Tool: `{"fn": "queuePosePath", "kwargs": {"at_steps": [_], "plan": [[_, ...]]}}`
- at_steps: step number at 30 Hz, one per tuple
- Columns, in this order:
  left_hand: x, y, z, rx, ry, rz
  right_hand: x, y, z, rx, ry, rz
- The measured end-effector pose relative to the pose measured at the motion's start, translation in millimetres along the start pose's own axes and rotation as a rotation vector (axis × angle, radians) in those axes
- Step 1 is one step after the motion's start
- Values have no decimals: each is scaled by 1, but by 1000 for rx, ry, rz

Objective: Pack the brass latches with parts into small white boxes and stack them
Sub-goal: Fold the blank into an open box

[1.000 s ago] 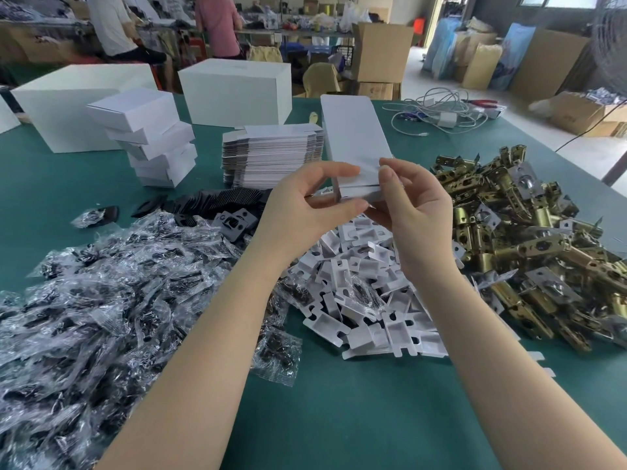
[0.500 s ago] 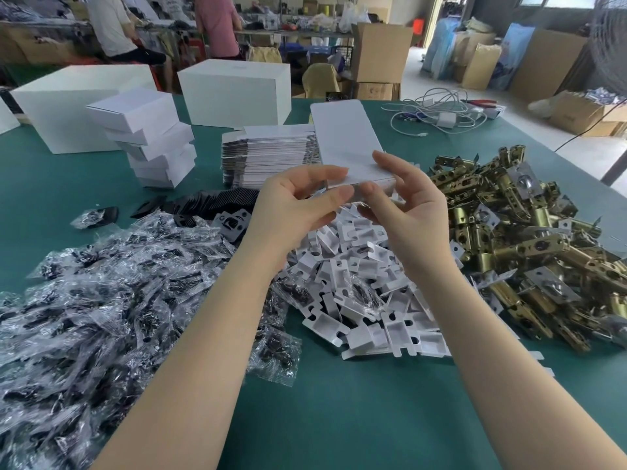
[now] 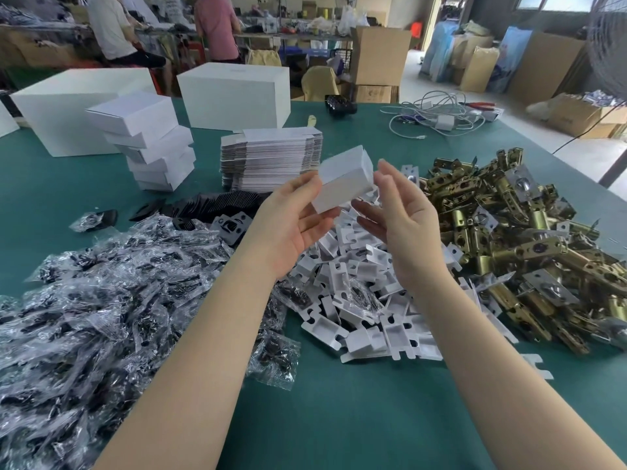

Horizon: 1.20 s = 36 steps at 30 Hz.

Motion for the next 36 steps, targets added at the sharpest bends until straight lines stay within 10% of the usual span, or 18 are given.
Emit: {"fn": "queuePosePath", "kwargs": {"at_steps": [7,24,36], "plan": [[1,1,-23,-356,-60,-54,5,-3,19,476,293,-37],[5,8,-29,-285,-61,-70,12,-4,5,108,160,-129],[15,-6,2,438,555,-95,-5,7,-12,-193,-468,-182]]}}
Point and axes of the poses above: each hand's wrist, its own y-axis towards the middle knuckle, its own x-axis out of the palm, z = x × y, the point moved 6 cm from there along y, towards the middle knuckle, and after that the axes turned 6 degrees about z, right-handed, at the moved point
